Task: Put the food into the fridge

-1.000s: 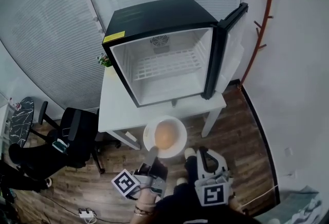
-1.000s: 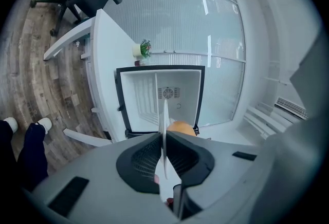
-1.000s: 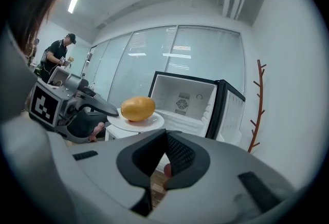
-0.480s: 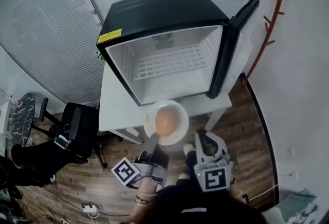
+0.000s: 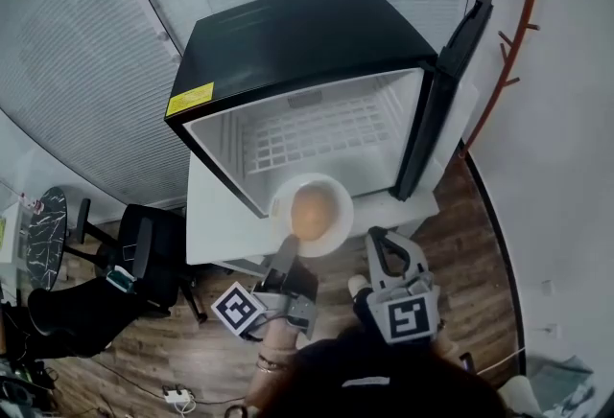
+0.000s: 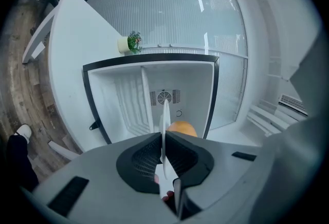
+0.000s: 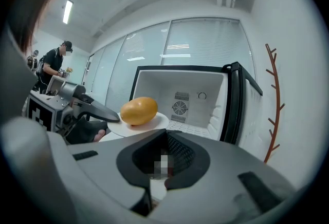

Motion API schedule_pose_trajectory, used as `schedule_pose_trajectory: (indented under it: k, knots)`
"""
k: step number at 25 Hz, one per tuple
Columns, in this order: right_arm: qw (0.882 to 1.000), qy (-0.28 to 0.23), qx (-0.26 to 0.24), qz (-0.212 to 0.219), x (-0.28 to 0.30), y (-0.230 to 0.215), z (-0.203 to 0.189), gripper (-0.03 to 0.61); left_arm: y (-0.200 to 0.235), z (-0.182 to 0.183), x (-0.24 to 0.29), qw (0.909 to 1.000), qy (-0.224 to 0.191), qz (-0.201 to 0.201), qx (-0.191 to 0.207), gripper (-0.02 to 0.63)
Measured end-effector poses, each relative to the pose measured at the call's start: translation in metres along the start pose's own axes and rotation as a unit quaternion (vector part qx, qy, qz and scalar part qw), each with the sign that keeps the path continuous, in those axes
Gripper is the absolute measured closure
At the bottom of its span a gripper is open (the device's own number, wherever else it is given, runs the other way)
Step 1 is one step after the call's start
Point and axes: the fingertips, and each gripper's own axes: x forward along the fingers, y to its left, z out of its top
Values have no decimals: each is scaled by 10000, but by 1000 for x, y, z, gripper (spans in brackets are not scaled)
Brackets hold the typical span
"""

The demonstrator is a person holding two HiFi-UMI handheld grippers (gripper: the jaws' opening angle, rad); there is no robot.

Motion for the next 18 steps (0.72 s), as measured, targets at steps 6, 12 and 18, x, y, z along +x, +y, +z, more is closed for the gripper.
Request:
schedule_pose_trajectory:
  k: [6,12,18]
  knots:
    - [9996,-60,234,131,24,-17,9,583,2,13,20,9999,-140,45,-67,598]
    - [9981,-198,501,291,44,-27,9,583,12,22,36,9994,-255,214,-47,603]
    - [9981,-170,475,351,60,-33,4,582,19,32,51,9986,-350,393,-23,603]
